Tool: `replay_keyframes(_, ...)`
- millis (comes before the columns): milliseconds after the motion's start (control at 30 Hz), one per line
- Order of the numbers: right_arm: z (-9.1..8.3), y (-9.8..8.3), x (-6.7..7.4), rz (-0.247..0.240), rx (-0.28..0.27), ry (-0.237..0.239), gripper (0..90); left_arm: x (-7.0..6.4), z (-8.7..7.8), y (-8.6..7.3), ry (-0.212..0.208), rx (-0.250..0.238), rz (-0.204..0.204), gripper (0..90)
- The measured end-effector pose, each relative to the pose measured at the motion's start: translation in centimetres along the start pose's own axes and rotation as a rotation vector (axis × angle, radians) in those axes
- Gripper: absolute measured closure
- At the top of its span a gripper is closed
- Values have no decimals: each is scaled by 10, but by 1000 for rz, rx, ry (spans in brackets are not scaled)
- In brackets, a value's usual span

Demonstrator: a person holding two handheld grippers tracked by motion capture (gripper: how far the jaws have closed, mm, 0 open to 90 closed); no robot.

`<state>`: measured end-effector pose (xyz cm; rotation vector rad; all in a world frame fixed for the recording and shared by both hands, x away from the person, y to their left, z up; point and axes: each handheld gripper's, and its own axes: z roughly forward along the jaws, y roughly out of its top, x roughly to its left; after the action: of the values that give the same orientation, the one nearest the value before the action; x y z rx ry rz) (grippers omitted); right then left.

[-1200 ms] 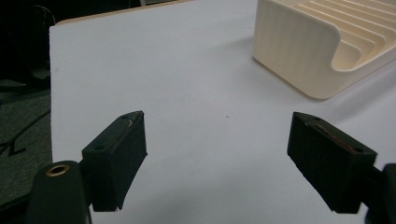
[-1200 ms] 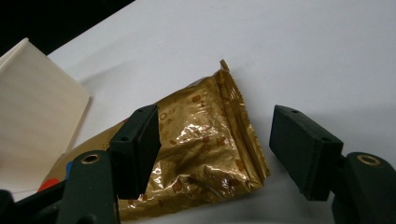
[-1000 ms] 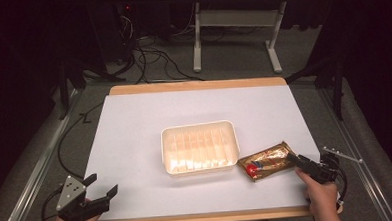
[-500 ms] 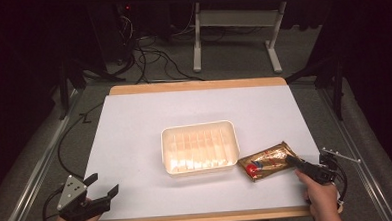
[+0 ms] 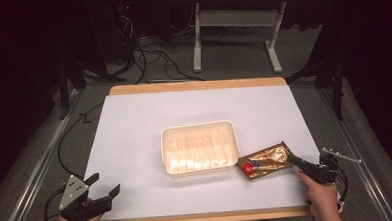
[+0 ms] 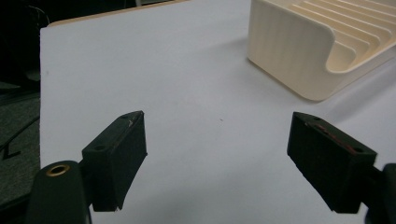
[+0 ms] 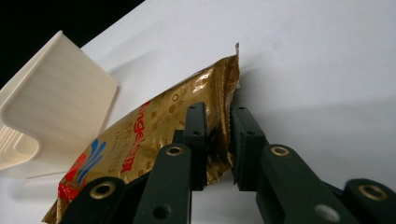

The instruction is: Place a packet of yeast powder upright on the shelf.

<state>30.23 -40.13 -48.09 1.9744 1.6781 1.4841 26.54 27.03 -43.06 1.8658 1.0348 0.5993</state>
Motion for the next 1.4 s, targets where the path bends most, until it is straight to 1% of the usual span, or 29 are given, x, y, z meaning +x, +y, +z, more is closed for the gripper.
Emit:
replay_keyframes(100,-2,0,2,-25,-9,1,855,0,1,0,-1,0,2,203)
replay_keyframes(167,-2,1,3,-30,-13,1,866,0,1,1,2,-1,3,203)
replay_keyframes(200,-4,1,5,-44,-24,-1,886,0,1,1,0,-3,1,204)
replay_keyframes(300,-5,2,7,-53,-36,4,895,-1,1,1,2,-7,0,204)
replay_keyframes(333,-7,2,10,-69,-46,5,900,-1,0,1,2,-10,3,204)
replay_keyframes(467,-11,4,19,-98,-77,13,900,0,0,1,2,-10,2,204)
replay_keyframes(500,-11,4,19,-98,-77,13,900,0,0,1,2,-10,2,204)
replay_keyframes(533,-14,5,24,-113,-94,24,900,0,1,2,1,-10,4,204)
replay_keyframes(633,-18,6,32,-135,-126,42,900,0,1,2,1,-11,4,204)
replay_keyframes(700,-19,7,34,-145,-135,49,900,1,0,2,1,-12,3,205)
replay_keyframes(733,-21,8,40,-163,-150,61,900,1,0,2,1,-11,5,204)
replay_keyframes(800,-23,8,46,-181,-166,69,900,0,0,2,0,-15,3,205)
replay_keyframes(833,-23,8,46,-181,-166,69,900,0,0,2,0,-15,3,205)
replay_keyframes(867,-25,8,52,-198,-180,80,900,-1,-1,2,-1,-15,9,205)
replay_keyframes(900,-26,8,56,-205,-188,85,900,-1,-1,3,-1,-15,12,205)
replay_keyframes(933,-27,8,59,-209,-195,88,900,-1,-1,3,-1,-17,14,205)
replay_keyframes(967,-27,8,59,-209,-195,88,900,-1,-1,3,-1,-17,14,205)
replay_keyframes(1067,-30,9,68,-230,-214,119,900,0,-2,3,2,-24,8,205)
replay_keyframes(1167,-30,9,72,-236,-222,125,900,1,-3,3,3,-29,8,206)
replay_keyframes(1200,-32,10,76,-244,-236,135,900,0,-3,3,2,-27,8,206)
replay_keyframes(1267,-33,10,77,-247,-242,137,900,0,-3,3,3,-26,10,206)
replay_keyframes(1333,-36,11,83,-249,-258,155,900,0,-3,3,2,-28,8,206)
replay_keyframes(1400,-38,11,86,-260,-273,164,900,0,-3,3,2,-28,9,205)
